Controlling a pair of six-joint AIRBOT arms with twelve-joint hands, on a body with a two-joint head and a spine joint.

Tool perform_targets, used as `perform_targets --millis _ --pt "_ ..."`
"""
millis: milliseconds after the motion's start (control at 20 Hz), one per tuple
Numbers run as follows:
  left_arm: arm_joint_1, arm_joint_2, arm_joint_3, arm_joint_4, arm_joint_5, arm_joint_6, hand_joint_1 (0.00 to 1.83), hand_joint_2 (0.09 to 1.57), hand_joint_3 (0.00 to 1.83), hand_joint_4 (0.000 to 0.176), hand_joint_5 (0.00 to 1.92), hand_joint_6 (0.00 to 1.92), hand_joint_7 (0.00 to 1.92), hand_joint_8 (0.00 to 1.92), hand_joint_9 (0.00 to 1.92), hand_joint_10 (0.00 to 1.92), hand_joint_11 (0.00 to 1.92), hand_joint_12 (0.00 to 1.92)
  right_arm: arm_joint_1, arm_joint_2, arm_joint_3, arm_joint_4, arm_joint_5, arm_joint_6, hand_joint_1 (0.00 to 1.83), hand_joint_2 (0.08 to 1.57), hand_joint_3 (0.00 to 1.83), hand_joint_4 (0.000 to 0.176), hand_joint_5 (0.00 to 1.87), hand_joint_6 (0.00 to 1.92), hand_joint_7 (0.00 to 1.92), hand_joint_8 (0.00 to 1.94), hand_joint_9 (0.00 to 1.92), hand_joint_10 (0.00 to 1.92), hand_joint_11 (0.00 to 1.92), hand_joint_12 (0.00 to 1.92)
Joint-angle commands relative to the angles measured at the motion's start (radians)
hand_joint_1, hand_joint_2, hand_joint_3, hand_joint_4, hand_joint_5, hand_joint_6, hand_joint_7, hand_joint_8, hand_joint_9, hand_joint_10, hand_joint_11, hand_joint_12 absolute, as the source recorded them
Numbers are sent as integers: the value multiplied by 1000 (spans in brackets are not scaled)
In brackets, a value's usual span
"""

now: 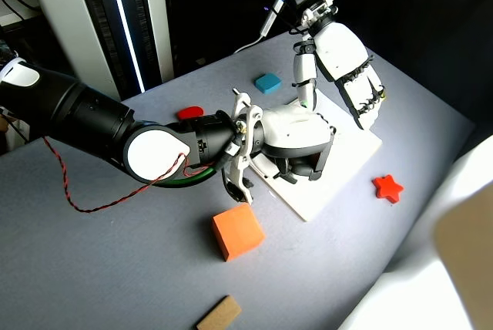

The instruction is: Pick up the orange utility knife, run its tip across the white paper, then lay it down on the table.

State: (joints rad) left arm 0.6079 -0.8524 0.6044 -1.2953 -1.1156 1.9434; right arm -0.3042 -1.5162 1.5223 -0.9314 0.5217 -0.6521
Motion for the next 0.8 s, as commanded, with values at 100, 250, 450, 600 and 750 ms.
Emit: perform_targets --millis 100,250,450,600,750 --pt "-4 1 6 71 -78 1 0 1292 0 0 74 7 163 0 216 3 0 683 26 -3 -3 13 -56 63 1526 1235 61 176 1355 1921 1568 1941 1679 1921 1718 1921" --pt "-4 -1 6 71 -78 1 0 1294 0 0 76 7 159 2 223 6 0 680 29 -10 -5 -47 -113 131 1522 1240 57 176 1330 1921 1551 1941 1663 1921 1697 1921" --pt "-4 -2 8 70 -78 1 0 1294 0 0 72 2 166 1 224 4 0 732 38 -25 -20 -47 -240 165 1529 1238 47 176 1338 1921 1546 1941 1666 1921 1705 1921" --pt "-4 -2 10 70 -78 1 0 1299 1 0 74 3 165 2 218 2 0 673 53 -32 -43 -47 -355 205 1528 1241 43 176 1339 1921 1550 1941 1666 1921 1708 1921" --pt "-4 -2 11 70 -78 1 0 1298 0 0 74 2 184 4 239 8 0 727 67 -24 -60 -43 -380 212 1518 1242 39 176 1338 1921 1546 1941 1664 1921 1705 1921"
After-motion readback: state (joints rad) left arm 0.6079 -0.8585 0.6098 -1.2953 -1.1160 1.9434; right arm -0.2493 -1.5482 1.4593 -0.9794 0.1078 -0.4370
